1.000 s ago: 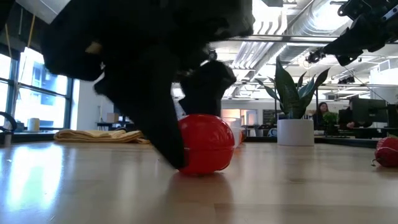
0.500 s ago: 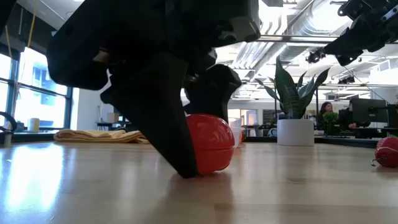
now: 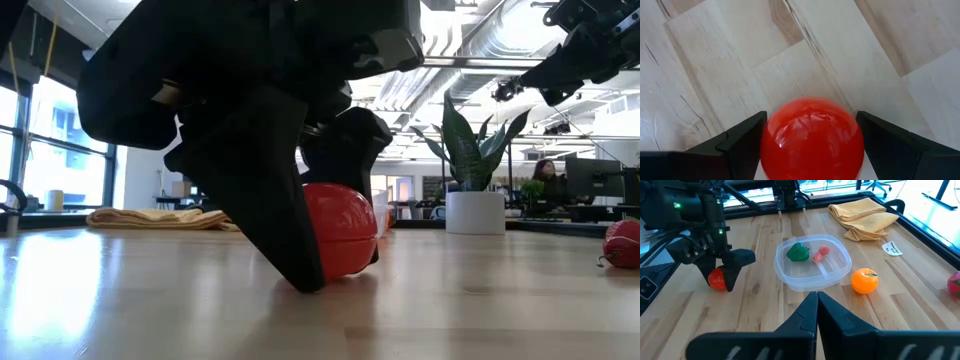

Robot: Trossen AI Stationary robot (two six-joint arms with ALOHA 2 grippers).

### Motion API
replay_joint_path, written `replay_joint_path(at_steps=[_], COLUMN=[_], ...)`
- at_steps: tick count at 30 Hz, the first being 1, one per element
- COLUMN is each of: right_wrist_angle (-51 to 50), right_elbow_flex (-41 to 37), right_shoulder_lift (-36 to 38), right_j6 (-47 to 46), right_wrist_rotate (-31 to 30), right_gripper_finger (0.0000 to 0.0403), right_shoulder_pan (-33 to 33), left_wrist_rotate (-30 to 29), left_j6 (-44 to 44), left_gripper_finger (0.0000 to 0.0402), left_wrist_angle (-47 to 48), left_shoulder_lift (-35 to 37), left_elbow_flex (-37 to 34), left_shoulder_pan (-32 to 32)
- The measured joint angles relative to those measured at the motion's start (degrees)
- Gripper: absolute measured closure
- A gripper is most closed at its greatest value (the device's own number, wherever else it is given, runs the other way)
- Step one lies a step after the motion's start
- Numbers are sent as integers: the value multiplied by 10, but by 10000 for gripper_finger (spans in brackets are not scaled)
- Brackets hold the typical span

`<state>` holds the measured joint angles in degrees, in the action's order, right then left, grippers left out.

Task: Pick and placing Produce into tupperware
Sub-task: Put the orange tomato into the transparent bin

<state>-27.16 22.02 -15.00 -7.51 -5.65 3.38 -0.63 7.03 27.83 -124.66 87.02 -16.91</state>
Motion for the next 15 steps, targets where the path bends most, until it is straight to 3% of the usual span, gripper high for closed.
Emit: replay_joint_path(at_steps=[10, 15], right_wrist_angle=[0, 0], right_elbow_flex=[0, 0], right_shoulder_lift=[0, 0], right_j6=[0, 0], right_wrist_rotate=[0, 0], right_gripper_finger=[402, 402], right_shoulder_pan=[0, 0], left_wrist_rotate=[3, 3], left_j6=[-1, -1], left_gripper_finger=[155, 141], left_wrist_angle=[5, 4], left_shoulder_lift=[0, 0], left_elbow_flex=[0, 0], left_shoulder_pan=[0, 0])
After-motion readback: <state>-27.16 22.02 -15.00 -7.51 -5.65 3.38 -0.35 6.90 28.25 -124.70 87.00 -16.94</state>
